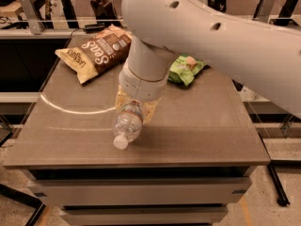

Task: Knock water bottle over

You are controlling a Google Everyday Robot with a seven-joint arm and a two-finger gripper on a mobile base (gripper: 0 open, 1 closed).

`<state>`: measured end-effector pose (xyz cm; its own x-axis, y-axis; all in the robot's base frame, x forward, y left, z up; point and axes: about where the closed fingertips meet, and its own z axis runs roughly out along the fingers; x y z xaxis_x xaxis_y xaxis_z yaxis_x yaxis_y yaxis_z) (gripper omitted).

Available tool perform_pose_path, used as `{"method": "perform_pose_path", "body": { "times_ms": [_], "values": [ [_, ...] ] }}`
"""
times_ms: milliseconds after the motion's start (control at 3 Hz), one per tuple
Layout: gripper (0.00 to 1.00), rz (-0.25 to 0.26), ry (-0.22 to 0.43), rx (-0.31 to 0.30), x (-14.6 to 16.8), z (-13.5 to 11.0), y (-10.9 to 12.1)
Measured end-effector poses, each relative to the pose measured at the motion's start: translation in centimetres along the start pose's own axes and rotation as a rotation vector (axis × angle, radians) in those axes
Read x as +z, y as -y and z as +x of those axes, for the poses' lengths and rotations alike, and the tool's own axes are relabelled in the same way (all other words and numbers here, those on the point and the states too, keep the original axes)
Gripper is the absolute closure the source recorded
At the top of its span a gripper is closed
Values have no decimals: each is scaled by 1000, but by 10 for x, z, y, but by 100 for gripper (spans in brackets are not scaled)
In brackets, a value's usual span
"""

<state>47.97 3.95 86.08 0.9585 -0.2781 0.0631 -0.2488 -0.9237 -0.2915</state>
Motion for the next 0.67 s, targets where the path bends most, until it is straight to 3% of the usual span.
{"method": "perform_pose_path", "body": {
  "times_ms": [333,667],
  "values": [
    [82,-33,-1,-2,2,1,-2],
    [57,-54,-2,-2,4,1,-3]
  ]
}}
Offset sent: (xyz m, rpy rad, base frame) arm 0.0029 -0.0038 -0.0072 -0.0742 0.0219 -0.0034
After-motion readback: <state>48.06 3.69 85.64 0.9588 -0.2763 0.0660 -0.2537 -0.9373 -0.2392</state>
